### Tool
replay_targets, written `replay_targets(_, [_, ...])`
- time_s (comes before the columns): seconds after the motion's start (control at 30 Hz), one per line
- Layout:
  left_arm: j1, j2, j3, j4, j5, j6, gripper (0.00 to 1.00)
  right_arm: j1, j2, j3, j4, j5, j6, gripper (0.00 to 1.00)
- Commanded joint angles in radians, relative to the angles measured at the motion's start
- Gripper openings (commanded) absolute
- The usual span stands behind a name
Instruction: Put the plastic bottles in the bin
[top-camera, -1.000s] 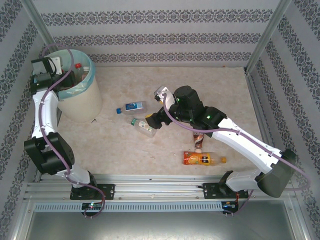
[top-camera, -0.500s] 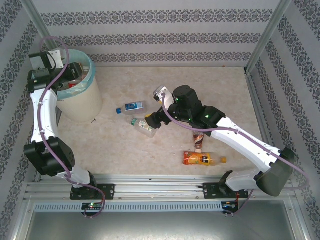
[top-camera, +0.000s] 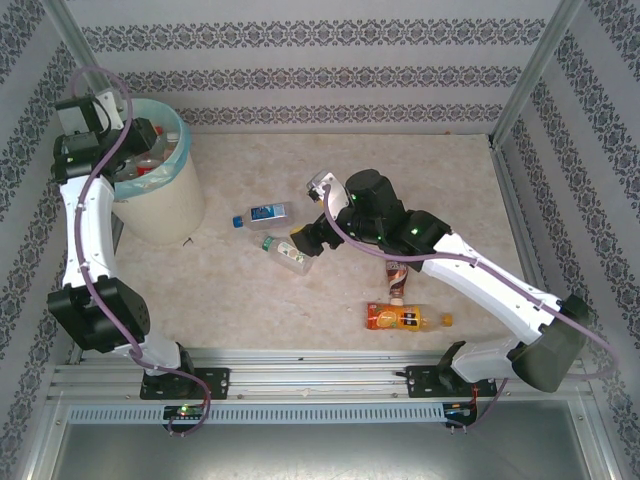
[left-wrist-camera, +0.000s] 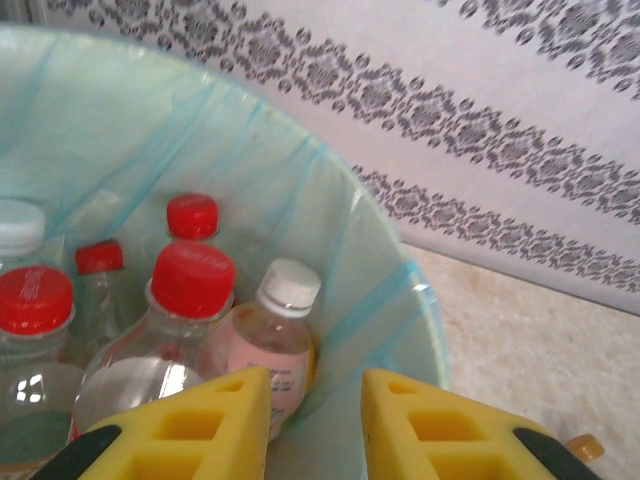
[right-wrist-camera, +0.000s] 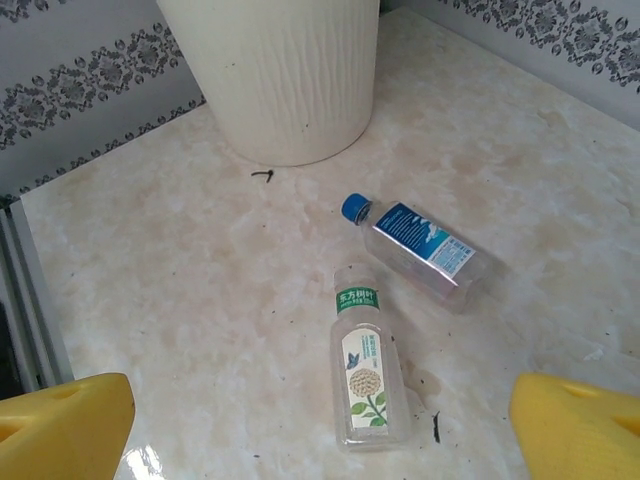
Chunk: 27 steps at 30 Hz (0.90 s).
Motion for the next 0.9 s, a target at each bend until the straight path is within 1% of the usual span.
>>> replay_targets(0.0, [-0.103, -0.074, 0.049, 0.028, -0.059, 0.039, 0.37, -0.029, 0.024, 0.052, -0.055, 0.015, 0.058, 0.96])
replay_targets(0.03, [-0.146, -0.088, 0.063, 0.016, -0.103, 0.070, 0.39, -0.047, 0.038, 0.061, -0.076, 0.005, 0.075, 0.94])
replay_targets(0.1, [-0.221, -0.116, 0.071, 0.015, -0.162, 0.107, 0.40, -0.075, 0.063, 0.076, -0.125, 0.007, 0.101, 0.92])
replay_targets(0.2, [-0.359, -0.159, 0.038, 0.053, -0.179, 0.155, 0.40, -0.133, 0.084, 0.088, -0.211, 0.056, 0.166, 0.91])
replay_targets(0.3, [-0.519, -0.189, -0.029, 0.108, -0.188, 0.223, 0.45, -0.229, 0.076, 0.041, -0.287, 0.109, 0.291, 0.90])
replay_targets(0.4, [-0.646, -0.189, -0.104, 0.154, -0.167, 0.272, 0.47, -0.326, 0.039, -0.050, -0.330, 0.076, 0.369, 0.86])
replay_targets(0.47, [-0.710, -0.177, -0.155, 0.184, -0.120, 0.293, 0.48, -0.357, 0.002, -0.113, -0.361, 0.070, 0.388, 0.85])
replay_targets(0.53, [-0.776, -0.160, -0.211, 0.213, -0.070, 0.325, 0.49, -0.367, -0.047, -0.176, -0.403, 0.103, 0.419, 0.86])
replay_targets(0.6, [-0.829, -0.148, -0.265, 0.227, -0.020, 0.383, 0.54, -0.374, -0.090, -0.236, -0.416, 0.131, 0.460, 0.88])
replay_targets(0.67, [-0.865, -0.140, -0.326, 0.267, 0.026, 0.415, 0.55, -0.379, -0.126, -0.297, -0.387, 0.137, 0.480, 0.88])
replay_targets(0.77, [-0.874, -0.119, -0.419, 0.402, 0.104, 0.351, 0.57, -0.392, -0.120, -0.337, -0.344, 0.152, 0.470, 0.87])
replay_targets(0.87, [-0.874, -0.089, -0.476, 0.502, 0.140, 0.274, 0.58, -0.399, -0.058, -0.300, -0.279, 0.152, 0.372, 0.86])
